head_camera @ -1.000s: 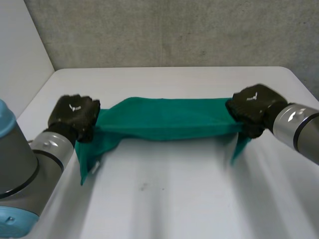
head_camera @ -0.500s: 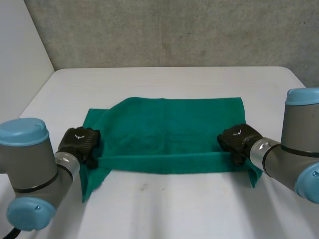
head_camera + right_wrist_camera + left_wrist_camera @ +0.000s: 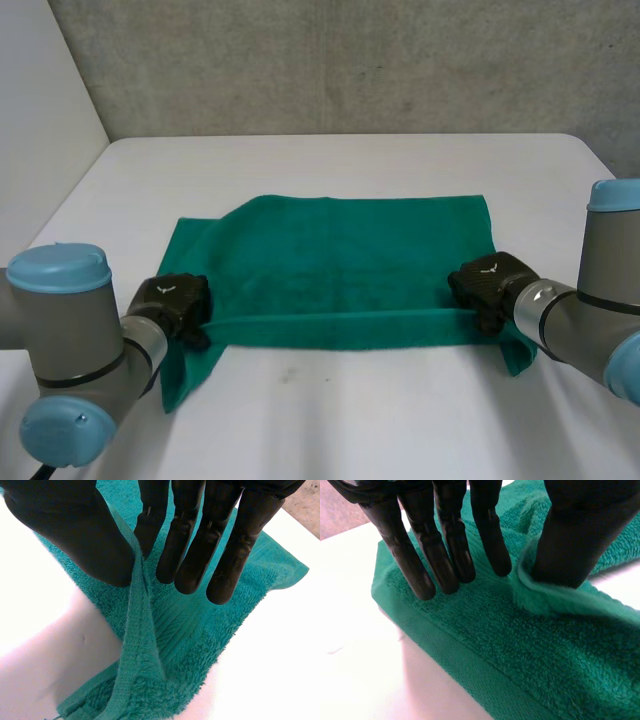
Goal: Fold the towel.
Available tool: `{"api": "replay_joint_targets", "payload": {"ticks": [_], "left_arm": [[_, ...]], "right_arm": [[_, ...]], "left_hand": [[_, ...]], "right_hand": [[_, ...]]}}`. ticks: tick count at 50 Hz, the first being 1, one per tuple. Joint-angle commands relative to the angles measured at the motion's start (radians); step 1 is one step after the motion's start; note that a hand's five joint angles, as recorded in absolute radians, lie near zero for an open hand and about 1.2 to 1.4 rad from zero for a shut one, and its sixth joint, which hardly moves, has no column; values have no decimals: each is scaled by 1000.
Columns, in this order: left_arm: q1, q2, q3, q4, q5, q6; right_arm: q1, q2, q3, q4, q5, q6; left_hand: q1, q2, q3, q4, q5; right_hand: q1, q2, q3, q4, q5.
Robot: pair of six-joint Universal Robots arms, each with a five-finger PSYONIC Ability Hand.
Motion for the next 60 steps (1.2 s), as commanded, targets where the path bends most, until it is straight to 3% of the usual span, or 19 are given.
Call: {"api": "replay_joint_targets", "payload": {"ticks": [1, 11, 24, 31, 38, 41, 44, 46, 49, 54, 58, 60], "left_arm": [[17, 14, 25, -6, 4, 5], [5, 221, -7, -110, 56, 74], [28, 77, 79, -103, 56, 92], [41, 55, 105, -95, 50, 92], [49, 55, 108, -86, 50, 92], [51, 55, 111, -88, 50, 91], [51, 54, 111, -88, 48, 91], [51, 55, 106, -91, 47, 89], [51, 55, 102, -94, 45, 89], [52, 72, 90, -115, 55, 95], [48, 69, 97, -141, 59, 127], [46, 49, 117, -152, 61, 187]], "right_arm": [[2, -23, -5, 28, 6, -28], [-2, -184, -22, 211, -3, -223], [-34, -60, 48, -25, -14, 70], [-103, -63, 132, -56, -66, 149], [-156, -83, 186, -70, -98, 185], [-170, -83, 198, -81, -100, 183], [-192, -78, 205, -104, -103, 176], [-207, -76, 205, -114, -104, 173], [-222, -72, 189, -104, -109, 162], [-218, -112, 163, -93, -88, -35], [-213, -198, 116, -19, -75, -166], [-199, -161, 56, 65, -63, -189]], "left_hand": [[528, 551, 552, 557, 561], [528, 551, 552, 557, 561], [528, 551, 552, 557, 561], [528, 551, 552, 557, 561], [528, 551, 552, 557, 561], [528, 551, 552, 557, 561], [528, 551, 552, 557, 561], [528, 551, 552, 557, 561], [528, 551, 552, 557, 561], [528, 551, 552, 557, 561], [528, 551, 552, 557, 561], [528, 551, 552, 557, 561]], "right_hand": [[409, 216, 210, 204, 220], [409, 216, 210, 204, 220], [409, 216, 210, 204, 220], [-53, -245, -251, -257, -242], [-177, -370, -376, -382, -366], [-160, -352, -358, -364, -349], [16, -176, -182, -188, -173], [406, 214, 208, 202, 217], [409, 216, 210, 204, 220], [409, 216, 210, 204, 220], [409, 216, 210, 204, 220], [409, 216, 210, 204, 220]]}}
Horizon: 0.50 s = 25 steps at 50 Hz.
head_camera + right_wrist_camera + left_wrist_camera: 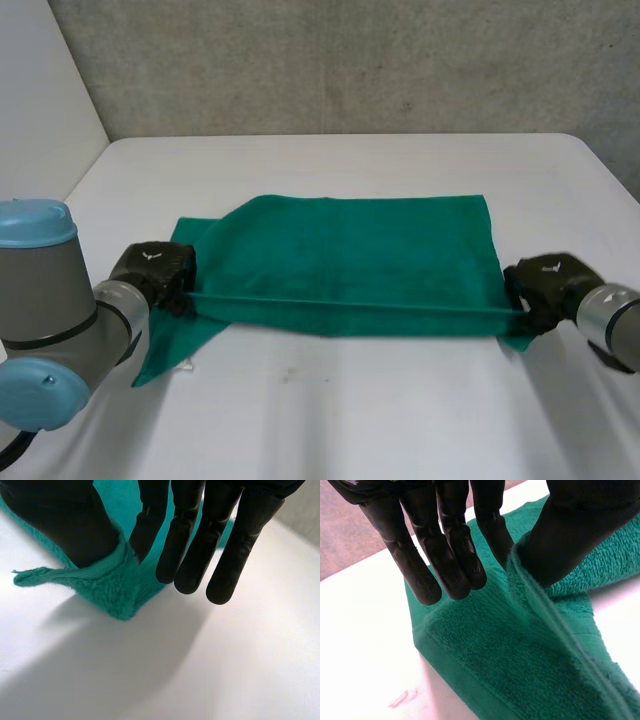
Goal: Fold the towel.
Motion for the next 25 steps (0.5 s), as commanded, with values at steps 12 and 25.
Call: {"api": "replay_joint_targets", "payload": {"ticks": [12, 25], "left_arm": [[-6, -222, 419, -18, -20, 356], [-11, -32, 745, 493, -33, 330]], "right_arm": [[225, 296, -798, 348, 206, -196], [219, 195, -1206, -136, 226, 32]], "left_hand": [[246, 198, 204, 202, 259], [246, 198, 204, 202, 259]], "right_hand": [[409, 215, 212, 204, 264], [409, 215, 212, 204, 264]]}}
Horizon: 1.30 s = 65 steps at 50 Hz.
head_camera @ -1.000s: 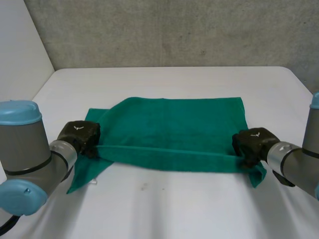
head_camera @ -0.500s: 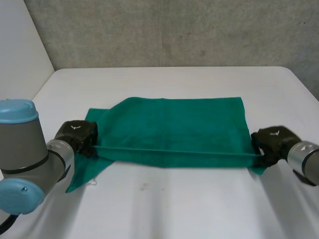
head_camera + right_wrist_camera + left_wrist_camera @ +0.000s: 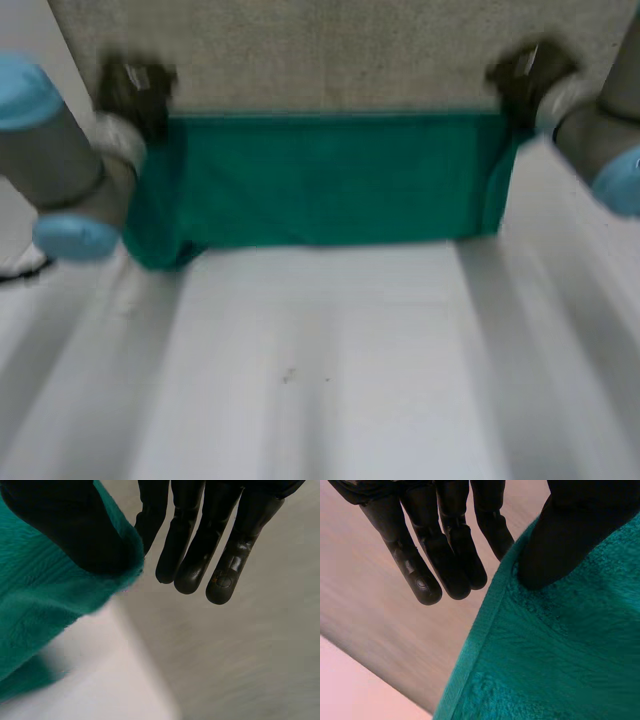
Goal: Fold the towel.
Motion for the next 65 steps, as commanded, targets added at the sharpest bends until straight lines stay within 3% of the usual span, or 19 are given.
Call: {"api": "replay_joint_targets", "payload": {"ticks": [1, 6, 18, 31, 32, 35, 42, 49, 58, 59, 60, 61, 65], "left_arm": [[-4, 146, 67, 317, -8, -29], [8, 215, -90, 324, -14, -129], [50, 199, -514, 333, 5, -163], [50, -4, -691, 325, 44, -154], [50, -4, -697, 325, 48, -154], [53, -2, -720, 321, 58, -151], [82, 2, -726, 314, 57, -151], [117, 2, -727, 298, 57, -155], [119, 4, -727, 293, 51, -158], [120, 7, -727, 290, 51, -158], [120, 11, -730, 284, 51, -160], [120, 16, -732, 279, 51, -160], [126, 88, -752, 232, 51, -152]], "right_arm": [[-24, -175, -7, -391, -13, 184], [-27, -316, 270, -446, -64, 198], [-30, -321, 714, -431, -162, 199], [-32, -120, 922, -372, -157, 201], [-35, -120, 927, -369, -159, 201], [-61, -137, 950, -369, -159, 202], [-119, -218, 1004, -369, -157, 202], [-161, -246, 1047, -369, -164, 202], [-181, -247, 1065, -371, -165, 202], [-181, -247, 1068, -371, -165, 204], [-181, -247, 1068, -371, -165, 204], [-179, -247, 1068, -369, -165, 204], [-178, -276, 1061, -366, -159, 202]], "left_hand": [[246, 196, 201, 202, 258], [246, 196, 201, 202, 258], [246, 196, 201, 202, 258], [246, 196, 201, 202, 258], [226, 176, 181, 182, 239], [-113, -163, -158, -158, -101], [-463, -513, -508, -508, -451], [-561, -611, -606, -605, -548], [-485, -535, -530, -529, -473], [-389, -438, -433, -433, -376], [-24, -74, -69, -69, -12], [183, 133, 138, 138, 195], [246, 196, 201, 202, 258]], "right_hand": [[409, 215, 211, 204, 244], [409, 215, 211, 204, 244], [409, 215, 211, 204, 244], [409, 215, 211, 204, 244], [409, 215, 211, 204, 244], [409, 215, 211, 204, 244], [409, 215, 211, 204, 244], [409, 215, 211, 204, 244], [409, 215, 211, 204, 244], [409, 215, 211, 204, 244], [409, 215, 211, 204, 244], [409, 215, 211, 204, 244], [409, 215, 211, 204, 244]]}}
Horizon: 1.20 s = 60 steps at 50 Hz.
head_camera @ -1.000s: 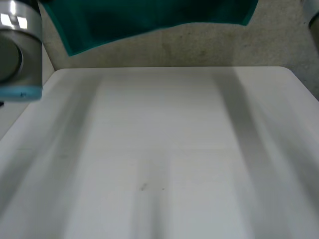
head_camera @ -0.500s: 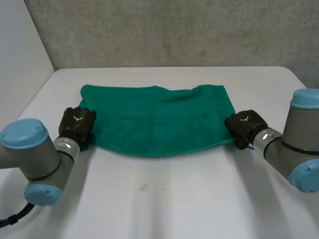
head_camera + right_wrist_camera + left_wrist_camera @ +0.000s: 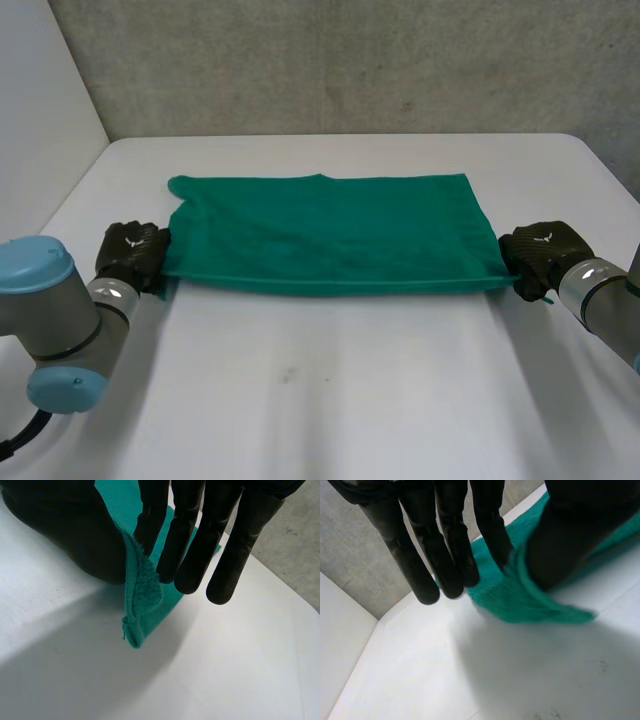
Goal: Fold the towel.
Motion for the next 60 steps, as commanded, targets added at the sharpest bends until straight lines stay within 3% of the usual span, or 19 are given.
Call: {"api": "replay_joint_targets", "payload": {"ticks": [1, 5, 9, 15, 18, 22, 26, 27, 29, 31, 33, 34, 38, 41, 45, 46, 50, 54, 60], "left_arm": [[7, 102, -31, -68, -1, 8], [2, 244, -62, -148, -1, 13], [7, 454, -86, -295, 1, 51], [21, 684, -92, -551, 14, 218], [21, 708, -96, -608, 28, 278], [18, 705, -116, -645, 50, 326], [21, 622, -137, -634, 71, 336], [18, 494, -125, -616, 71, 341], [13, 412, -105, -599, 70, 346], [10, 331, -67, -581, 68, 347], [7, 190, 30, -552, 65, 349], [7, 158, 62, -544, 64, 349], [-5, 18, 361, -530, 7, 382], [-17, 8, 517, -512, -31, 373], [-51, 33, 726, -347, -67, 318], [-59, 71, 755, -243, -76, 266], [-56, 172, 750, -22, -88, 122], [-54, 199, 711, -38, -88, 90], [-54, 199, 593, -61, -82, 85]], "right_arm": [[4, -41, -9, 7, 6, -2], [0, -147, -28, 59, 1, -28], [-2, -254, -92, 225, -6, -102], [-42, -355, -175, 507, -5, -299], [-51, -380, -187, 646, 3, -448], [-48, -363, -166, 676, 11, -514], [-43, -317, -128, 676, 17, -524], [-43, -288, -120, 676, 18, -525], [-39, -163, -117, 674, 38, -525], [-37, -135, -121, 673, 49, -527], [-28, -57, -162, 659, 87, -522], [-7, 18, -266, 621, 151, -511], [49, 66, -469, 555, 196, -472], [72, 74, -692, 463, 201, -380], [75, 71, -904, 266, 198, -214], [76, 60, -922, 216, 198, -185], [70, -12, -896, -22, 201, -103], [69, -113, -802, -77, 198, -103], [76, -130, -663, -76, 176, -100]], "left_hand": [[582, 601, 601, 620, 630], [582, 601, 601, 620, 630], [582, 601, 601, 620, 630], [582, 601, 601, 620, 630], [582, 601, 601, 620, 630], [582, 601, 601, 620, 630], [582, 601, 601, 620, 630], [582, 601, 601, 620, 630], [582, 601, 601, 620, 630], [582, 601, 601, 620, 630], [582, 601, 601, 620, 630], [582, 601, 601, 620, 630], [582, 601, 601, 620, 630], [582, 601, 601, 620, 630], [582, 601, 601, 620, 630], [582, 601, 601, 620, 630], [582, 601, 601, 620, 630], [582, 601, 601, 620, 630], [582, 601, 601, 620, 630]], "right_hand": [[409, 215, 211, 204, 227], [409, 215, 211, 204, 227], [409, 215, 211, 204, 227], [409, 215, 211, 204, 227], [409, 215, 211, 204, 227], [409, 215, 211, 204, 227], [409, 215, 211, 204, 227], [409, 215, 211, 204, 227], [409, 215, 211, 204, 227], [409, 215, 211, 204, 227], [409, 215, 211, 204, 227], [409, 215, 211, 204, 227], [409, 215, 211, 204, 227], [409, 215, 211, 204, 227], [409, 215, 211, 204, 227], [409, 215, 211, 204, 227], [409, 215, 211, 204, 227], [409, 215, 211, 204, 227], [409, 215, 211, 204, 227]]}}
